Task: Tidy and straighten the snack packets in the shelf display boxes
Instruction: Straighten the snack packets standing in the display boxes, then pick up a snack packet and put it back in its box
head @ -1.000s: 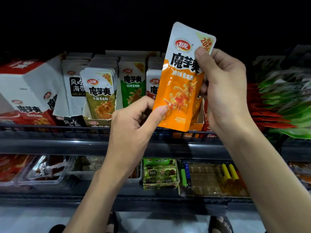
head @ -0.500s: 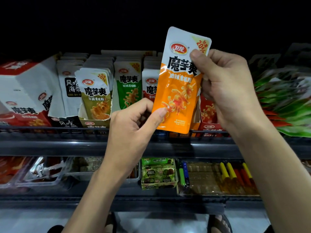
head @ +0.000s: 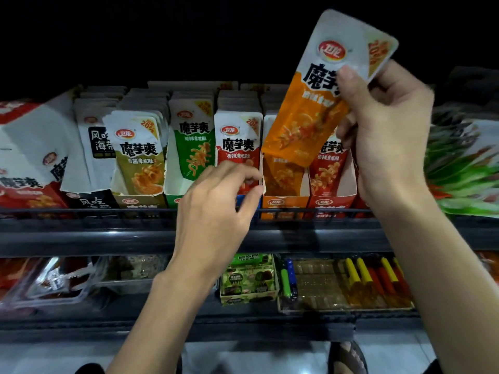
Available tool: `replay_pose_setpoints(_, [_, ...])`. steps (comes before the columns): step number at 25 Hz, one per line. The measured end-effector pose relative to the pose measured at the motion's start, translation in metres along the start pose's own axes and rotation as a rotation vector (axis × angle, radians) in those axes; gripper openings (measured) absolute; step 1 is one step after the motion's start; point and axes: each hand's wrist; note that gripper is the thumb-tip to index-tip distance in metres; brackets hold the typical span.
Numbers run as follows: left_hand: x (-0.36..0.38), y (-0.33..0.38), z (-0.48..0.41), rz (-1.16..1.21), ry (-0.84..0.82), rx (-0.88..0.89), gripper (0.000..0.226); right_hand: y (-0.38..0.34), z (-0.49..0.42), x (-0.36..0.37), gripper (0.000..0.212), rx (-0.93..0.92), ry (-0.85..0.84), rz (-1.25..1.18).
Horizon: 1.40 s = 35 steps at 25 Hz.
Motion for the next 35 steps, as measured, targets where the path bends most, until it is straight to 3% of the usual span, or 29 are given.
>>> replay_pose_setpoints(5, [0.013,-0.008,0.001,-0.134,-0.158,0.042,0.019,0.03,0.009,-0.001,0.018,-0.091,-0.049,0.129])
replay_pose_setpoints(10, [0.018,-0.009,0.0,-0.138,-0.203,-0.011,0.017,0.048,0.016,0.009,0.007,0.046,-0.255,0.361])
replay_pose_setpoints(13, [0.019,-0.008,-0.001,-0.137,-0.205,-0.041,0.016,0.059,0.017,0.014,0.007,0.104,-0.26,0.462])
replay_pose_setpoints(16, [0.018,-0.008,-0.001,-0.129,-0.211,-0.053,0.016,0.062,0.017,0.018,0.02,0.07,-0.229,0.587])
replay_pose_setpoints(21, [0.015,-0.01,0.0,-0.119,-0.205,-0.046,0.016,0.061,0.022,0.026,0.066,0.059,-0.2,0.624])
replay_pose_setpoints(25, [0.012,-0.01,0.0,-0.095,-0.2,-0.059,0.021,0.058,0.023,0.029,0.081,0.002,-0.153,0.733])
replay_pose_setpoints(29, [0.003,-0.008,0.0,-0.062,-0.093,-0.115,0.013,0.044,0.025,0.034,0.074,-0.198,-0.071,0.879])
replay_pose_setpoints(35, [-0.013,-0.013,-0.002,-0.147,0.095,-0.26,0.013,0.035,0.028,0.061,0.055,-0.236,-0.248,0.834])
Point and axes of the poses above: each hand's wrist, its own z-axis away from the middle knuckle, its own x-axis out of the palm, y = z × x, and after that the axes turned 9 degrees about z, right-handed
